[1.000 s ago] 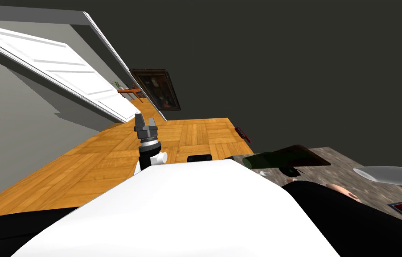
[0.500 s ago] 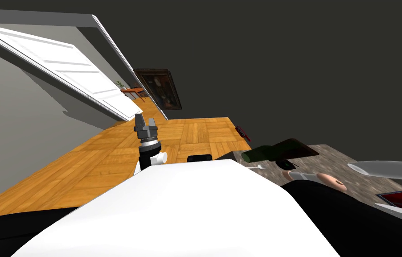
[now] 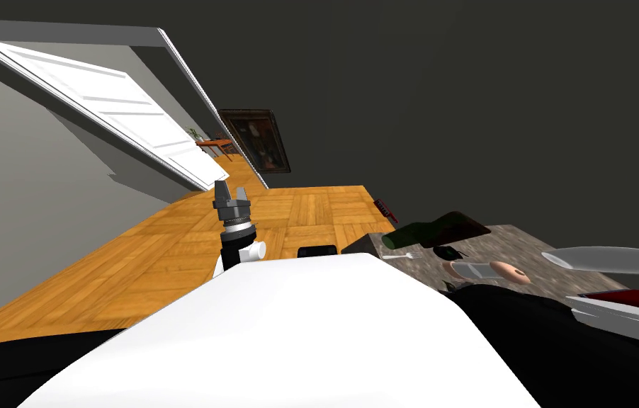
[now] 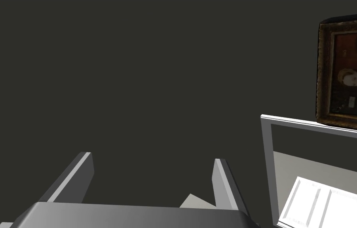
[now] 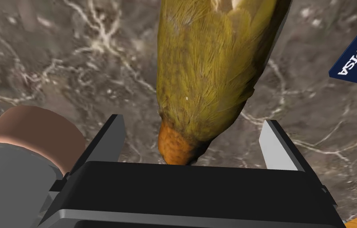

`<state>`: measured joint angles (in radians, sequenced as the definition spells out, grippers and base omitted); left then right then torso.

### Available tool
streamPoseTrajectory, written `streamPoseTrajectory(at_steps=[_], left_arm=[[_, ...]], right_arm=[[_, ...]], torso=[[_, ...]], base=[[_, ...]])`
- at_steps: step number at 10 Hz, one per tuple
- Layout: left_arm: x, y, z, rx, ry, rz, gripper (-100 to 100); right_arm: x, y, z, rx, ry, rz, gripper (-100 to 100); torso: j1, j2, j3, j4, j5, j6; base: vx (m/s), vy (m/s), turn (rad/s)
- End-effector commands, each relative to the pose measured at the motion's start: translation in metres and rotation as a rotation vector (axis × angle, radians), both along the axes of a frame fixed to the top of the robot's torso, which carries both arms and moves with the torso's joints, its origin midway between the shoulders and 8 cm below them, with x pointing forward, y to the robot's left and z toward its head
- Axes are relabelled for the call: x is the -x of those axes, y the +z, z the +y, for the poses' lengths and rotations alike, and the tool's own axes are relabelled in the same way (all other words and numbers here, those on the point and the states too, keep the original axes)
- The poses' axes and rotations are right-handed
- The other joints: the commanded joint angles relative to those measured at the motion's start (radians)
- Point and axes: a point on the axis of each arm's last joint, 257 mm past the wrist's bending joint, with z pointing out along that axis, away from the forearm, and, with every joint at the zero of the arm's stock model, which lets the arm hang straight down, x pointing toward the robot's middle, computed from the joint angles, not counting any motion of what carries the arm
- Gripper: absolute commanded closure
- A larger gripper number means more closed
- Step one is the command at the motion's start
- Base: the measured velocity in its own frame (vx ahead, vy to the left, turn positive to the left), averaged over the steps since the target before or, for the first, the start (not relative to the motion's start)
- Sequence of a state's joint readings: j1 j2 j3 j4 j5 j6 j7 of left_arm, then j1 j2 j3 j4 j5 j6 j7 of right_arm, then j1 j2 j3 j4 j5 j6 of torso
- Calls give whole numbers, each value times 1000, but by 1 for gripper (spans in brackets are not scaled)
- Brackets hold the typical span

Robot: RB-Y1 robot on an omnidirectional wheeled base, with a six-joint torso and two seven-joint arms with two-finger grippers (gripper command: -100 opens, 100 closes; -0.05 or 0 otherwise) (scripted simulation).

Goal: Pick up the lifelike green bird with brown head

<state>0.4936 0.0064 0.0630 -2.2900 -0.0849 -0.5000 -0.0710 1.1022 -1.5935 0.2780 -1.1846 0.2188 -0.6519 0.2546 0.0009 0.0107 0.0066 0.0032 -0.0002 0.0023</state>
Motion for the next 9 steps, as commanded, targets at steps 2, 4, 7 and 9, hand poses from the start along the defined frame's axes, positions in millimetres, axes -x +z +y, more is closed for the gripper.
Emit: streamPoseTrajectory(at_steps=[2,4,7,9], left_arm=[[0,0,0,0,0,0,0],[0,0,0,0,0,0,0],[0,0,0,0,0,0,0],[0,0,0,0,0,0,0]], right_arm=[[-4,2,-3,8,-15,11,-100],[-4,2,-4,10,-18,13,100],[-4,2,-3,9,-21,12,100],[10,1,-1,0,18,9,100]], torso=[[0,0,0,0,0,1],[-2,-5,-3,-1,-1,1],[-3,-6,-4,-1,-1,0],[-3,-6,-4,-1,-1,0]], base=[[-82,33,14],[-4,2,-1],[0,0,0],[55,-16,-20]])
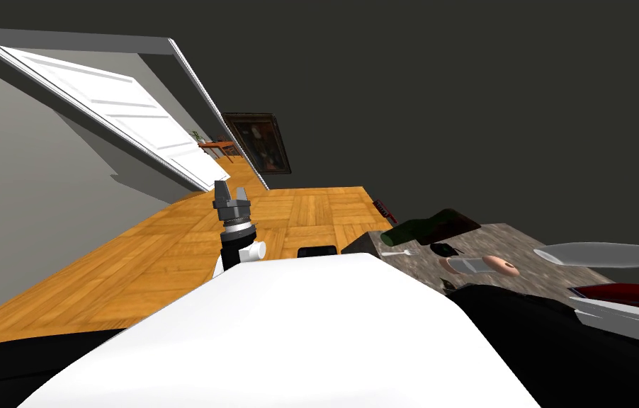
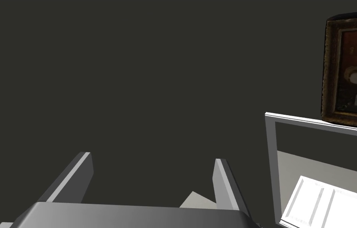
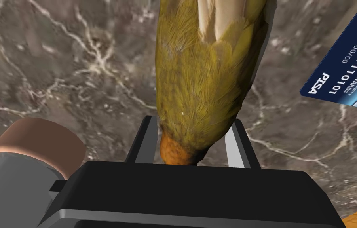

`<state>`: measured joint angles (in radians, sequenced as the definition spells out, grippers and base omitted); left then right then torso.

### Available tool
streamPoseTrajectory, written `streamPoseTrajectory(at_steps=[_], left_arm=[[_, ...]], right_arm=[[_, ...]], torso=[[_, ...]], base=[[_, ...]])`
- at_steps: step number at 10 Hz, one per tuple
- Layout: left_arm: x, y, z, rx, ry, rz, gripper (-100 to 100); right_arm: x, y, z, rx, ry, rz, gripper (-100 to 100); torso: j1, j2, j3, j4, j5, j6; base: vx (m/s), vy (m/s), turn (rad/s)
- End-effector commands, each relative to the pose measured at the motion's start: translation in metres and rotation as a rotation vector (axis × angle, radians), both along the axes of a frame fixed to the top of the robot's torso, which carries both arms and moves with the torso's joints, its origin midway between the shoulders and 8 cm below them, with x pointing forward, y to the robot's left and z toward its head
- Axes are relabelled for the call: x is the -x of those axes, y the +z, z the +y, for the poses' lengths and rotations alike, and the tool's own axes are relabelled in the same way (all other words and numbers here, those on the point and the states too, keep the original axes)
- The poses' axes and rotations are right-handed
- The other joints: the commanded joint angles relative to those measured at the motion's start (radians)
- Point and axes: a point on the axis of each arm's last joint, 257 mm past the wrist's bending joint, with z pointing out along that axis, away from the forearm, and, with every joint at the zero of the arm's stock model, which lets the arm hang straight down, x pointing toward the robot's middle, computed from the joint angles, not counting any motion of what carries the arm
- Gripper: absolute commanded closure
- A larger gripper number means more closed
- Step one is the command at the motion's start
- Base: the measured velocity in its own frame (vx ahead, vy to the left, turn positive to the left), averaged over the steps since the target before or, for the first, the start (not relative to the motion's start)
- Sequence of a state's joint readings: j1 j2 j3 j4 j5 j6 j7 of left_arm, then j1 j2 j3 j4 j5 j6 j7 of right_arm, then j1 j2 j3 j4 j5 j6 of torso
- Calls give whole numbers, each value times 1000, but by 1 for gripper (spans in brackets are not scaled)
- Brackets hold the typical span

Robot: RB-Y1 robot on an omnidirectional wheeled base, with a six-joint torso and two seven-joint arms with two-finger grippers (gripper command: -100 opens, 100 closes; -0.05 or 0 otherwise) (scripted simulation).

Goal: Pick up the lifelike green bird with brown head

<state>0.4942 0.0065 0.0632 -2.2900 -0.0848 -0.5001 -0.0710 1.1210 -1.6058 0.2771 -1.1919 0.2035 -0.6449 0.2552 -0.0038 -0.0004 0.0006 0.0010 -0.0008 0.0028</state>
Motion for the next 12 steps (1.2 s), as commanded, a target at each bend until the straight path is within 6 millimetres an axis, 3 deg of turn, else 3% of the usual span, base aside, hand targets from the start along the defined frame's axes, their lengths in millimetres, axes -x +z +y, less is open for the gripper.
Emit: streamPoseTrajectory(at_steps=[1,4,5,7,8,10,11,12], left_arm=[[0,0,0,0,0,0,0],[0,0,0,0,0,0,0],[0,0,0,0,0,0,0],[0,0,0,0,0,0,0],[0,0,0,0,0,0,0],[0,0,0,0,0,0,0],[0,0,0,0,0,0,0],[0,0,0,0,0,0,0]], right_arm=[[9,-2,2,-7,23,-2,100],[26,-5,6,-17,52,-21,100],[47,-2,6,-23,82,-8,100],[46,-6,9,-21,74,-35,100],[71,-3,11,-27,99,-17,100],[70,-6,13,-20,89,-44,100],[92,1,13,-20,114,-29,100],[95,-2,15,-15,108,-40,100]], torso=[[0,0,0,0,0,0],[0,-6,-4,-1,0,-3],[-2,-3,-2,0,-3,-5],[-6,-5,-3,0,-4,-5],[-5,-3,-2,0,-3,-6],[-5,-6,-4,-1,-3,-6],[-4,-3,-2,0,-3,-6],[-5,-5,-3,-1,-2,-4]], base=[[153,-45,-36],[129,-34,-16],[103,-53,-15],[90,-35,-16],[131,-35,-20],[94,-26,-12],[121,-45,-23],[117,-37,-31]])
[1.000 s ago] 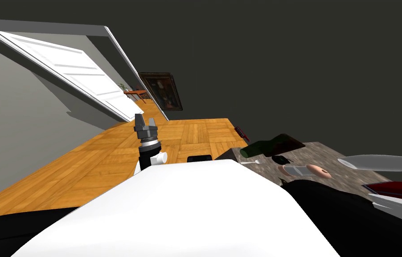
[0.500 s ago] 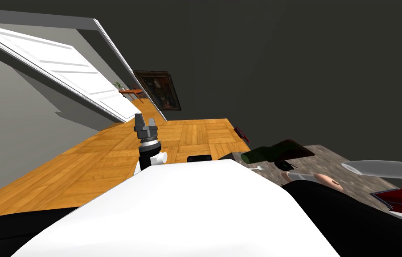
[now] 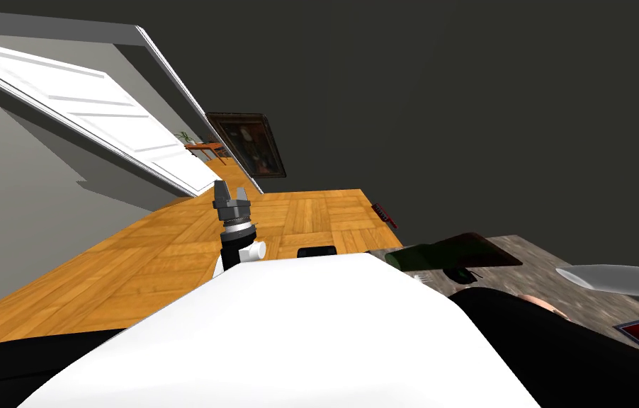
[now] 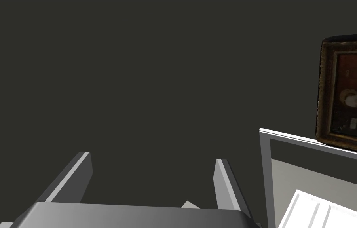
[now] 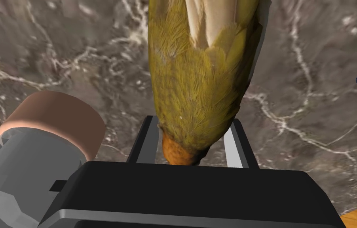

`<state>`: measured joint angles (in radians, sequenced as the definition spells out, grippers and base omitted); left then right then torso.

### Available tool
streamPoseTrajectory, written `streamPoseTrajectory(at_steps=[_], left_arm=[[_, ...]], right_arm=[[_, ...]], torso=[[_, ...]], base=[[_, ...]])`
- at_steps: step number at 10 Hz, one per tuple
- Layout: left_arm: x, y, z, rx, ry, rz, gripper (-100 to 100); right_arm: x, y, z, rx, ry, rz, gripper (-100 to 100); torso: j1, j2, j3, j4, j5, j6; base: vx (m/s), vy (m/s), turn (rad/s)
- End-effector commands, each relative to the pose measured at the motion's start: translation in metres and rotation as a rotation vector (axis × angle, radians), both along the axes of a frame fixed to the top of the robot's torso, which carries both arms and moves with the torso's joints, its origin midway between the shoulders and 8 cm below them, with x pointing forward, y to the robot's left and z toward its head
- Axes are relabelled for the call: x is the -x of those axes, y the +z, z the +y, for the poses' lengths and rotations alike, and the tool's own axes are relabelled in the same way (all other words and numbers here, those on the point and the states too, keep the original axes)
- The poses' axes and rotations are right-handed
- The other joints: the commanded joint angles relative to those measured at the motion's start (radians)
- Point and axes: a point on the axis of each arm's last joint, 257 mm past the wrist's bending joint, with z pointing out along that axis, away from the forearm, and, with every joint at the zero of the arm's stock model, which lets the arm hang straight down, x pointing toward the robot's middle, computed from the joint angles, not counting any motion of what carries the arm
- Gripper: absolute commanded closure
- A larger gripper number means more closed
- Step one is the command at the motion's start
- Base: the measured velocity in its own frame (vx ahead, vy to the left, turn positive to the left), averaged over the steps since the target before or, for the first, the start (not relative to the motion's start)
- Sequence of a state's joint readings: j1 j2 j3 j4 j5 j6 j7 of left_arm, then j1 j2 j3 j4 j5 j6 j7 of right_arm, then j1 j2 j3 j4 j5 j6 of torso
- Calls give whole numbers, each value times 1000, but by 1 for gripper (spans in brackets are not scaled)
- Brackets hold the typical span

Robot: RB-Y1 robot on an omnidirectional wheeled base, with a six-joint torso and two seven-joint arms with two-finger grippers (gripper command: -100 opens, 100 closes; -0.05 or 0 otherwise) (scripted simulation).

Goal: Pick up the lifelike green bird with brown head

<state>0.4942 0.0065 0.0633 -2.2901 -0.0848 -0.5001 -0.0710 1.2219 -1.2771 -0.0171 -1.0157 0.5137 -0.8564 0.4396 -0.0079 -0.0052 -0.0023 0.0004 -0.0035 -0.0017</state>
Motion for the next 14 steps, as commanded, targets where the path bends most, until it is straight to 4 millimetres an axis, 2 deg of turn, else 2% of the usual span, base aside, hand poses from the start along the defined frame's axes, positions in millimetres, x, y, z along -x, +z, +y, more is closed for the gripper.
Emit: streamPoseTrajectory(at_steps=[1,2,4,5,7,8,10,11,14], left_arm=[[0,0,0,0,0,0,0],[0,0,0,0,0,0,0],[0,0,0,0,0,0,0],[0,0,0,0,0,0,0],[0,0,0,0,0,0,0],[0,0,0,0,0,0,0],[0,0,0,0,0,0,0],[0,0,0,0,0,0,0],[0,0,0,0,0,0,0]], right_arm=[[5,-3,4,0,-9,-12,100],[30,5,5,2,11,7,100],[35,1,10,7,-7,-10,100],[61,9,11,14,8,13,100],[68,5,18,14,-12,-2,100],[97,14,23,12,-1,24,100],[104,11,29,20,-24,11,100],[132,22,34,23,-17,35,100],[141,17,44,25,-42,27,100]], torso=[[0,0,0,0,0,0],[1,3,1,1,0,0],[0,0,0,0,1,1],[1,2,1,0,1,0],[1,-1,-1,0,1,1],[3,2,1,0,1,0],[1,-1,-1,-1,1,1],[2,2,1,0,1,1],[4,2,1,0,2,2]], base=[[45,-13,-1],[104,-30,-25],[94,-31,-14],[139,-35,-18],[87,-24,-16],[136,-35,-19],[86,-35,-16],[106,-34,-22],[63,-14,-9]])
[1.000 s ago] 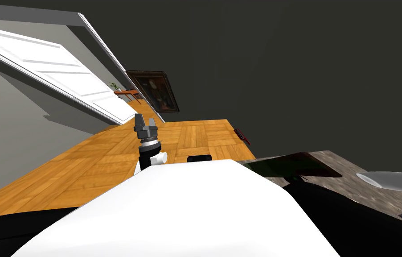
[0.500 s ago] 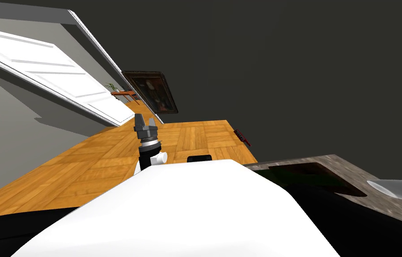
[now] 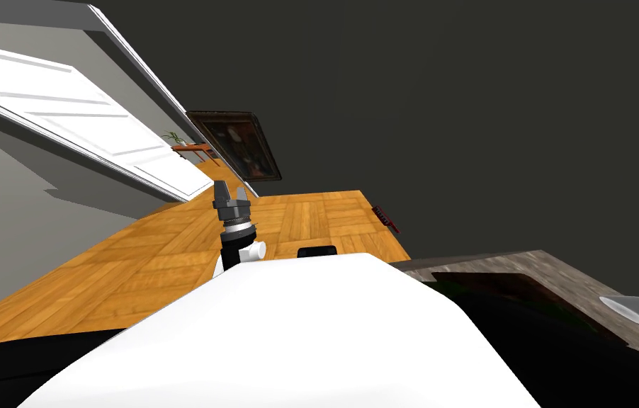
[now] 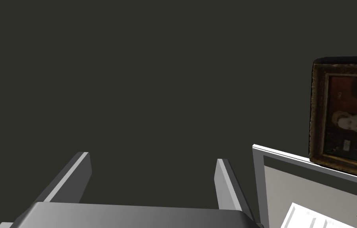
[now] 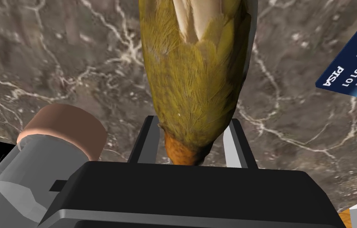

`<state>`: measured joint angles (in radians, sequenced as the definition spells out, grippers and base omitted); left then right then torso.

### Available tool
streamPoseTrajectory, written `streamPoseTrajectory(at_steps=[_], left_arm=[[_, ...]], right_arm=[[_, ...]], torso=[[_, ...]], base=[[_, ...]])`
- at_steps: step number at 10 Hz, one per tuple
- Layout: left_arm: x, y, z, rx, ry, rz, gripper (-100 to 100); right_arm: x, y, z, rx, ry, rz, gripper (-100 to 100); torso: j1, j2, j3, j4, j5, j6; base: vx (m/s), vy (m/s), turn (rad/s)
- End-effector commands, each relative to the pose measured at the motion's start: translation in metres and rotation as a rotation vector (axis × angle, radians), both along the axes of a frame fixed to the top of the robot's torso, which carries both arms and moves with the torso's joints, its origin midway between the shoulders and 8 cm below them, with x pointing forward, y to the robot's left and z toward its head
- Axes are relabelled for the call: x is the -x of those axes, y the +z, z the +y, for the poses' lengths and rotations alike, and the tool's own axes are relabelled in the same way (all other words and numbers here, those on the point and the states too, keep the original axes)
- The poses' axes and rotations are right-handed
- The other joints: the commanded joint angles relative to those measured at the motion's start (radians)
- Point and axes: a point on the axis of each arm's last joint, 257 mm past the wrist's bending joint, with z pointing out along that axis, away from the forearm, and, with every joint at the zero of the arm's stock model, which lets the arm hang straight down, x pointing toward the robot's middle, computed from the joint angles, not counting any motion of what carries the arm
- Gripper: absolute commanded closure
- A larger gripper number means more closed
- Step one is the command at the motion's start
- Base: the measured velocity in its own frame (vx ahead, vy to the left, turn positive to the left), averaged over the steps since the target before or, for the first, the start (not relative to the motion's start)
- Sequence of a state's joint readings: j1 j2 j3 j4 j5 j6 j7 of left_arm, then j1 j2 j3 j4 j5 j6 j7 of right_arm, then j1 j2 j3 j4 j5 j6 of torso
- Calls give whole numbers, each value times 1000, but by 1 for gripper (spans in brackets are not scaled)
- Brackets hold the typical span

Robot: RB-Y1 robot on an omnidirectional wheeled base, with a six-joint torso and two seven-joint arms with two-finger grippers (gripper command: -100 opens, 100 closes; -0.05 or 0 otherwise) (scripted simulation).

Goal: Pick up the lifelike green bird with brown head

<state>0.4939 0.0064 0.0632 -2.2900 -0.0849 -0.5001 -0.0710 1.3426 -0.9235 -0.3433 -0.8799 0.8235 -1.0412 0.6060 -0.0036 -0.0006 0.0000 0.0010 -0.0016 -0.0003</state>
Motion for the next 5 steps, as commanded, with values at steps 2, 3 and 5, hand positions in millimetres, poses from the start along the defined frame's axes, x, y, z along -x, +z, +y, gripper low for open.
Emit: streamPoseTrajectory(at_steps=[2,3,5], left_arm=[[0,0,0,0,0,0,0],[0,0,0,0,0,0,0],[0,0,0,0,0,0,0]], right_arm=[[38,9,17,1,-19,23,100],[40,7,20,0,-29,19,100],[38,10,19,-1,-23,21,0]], torso=[[-1,-2,-1,-1,0,2],[0,-4,-3,-1,1,1],[0,-1,-1,0,0,0]], base=[[109,-28,-27],[60,-16,-13],[9,-1,-1]])
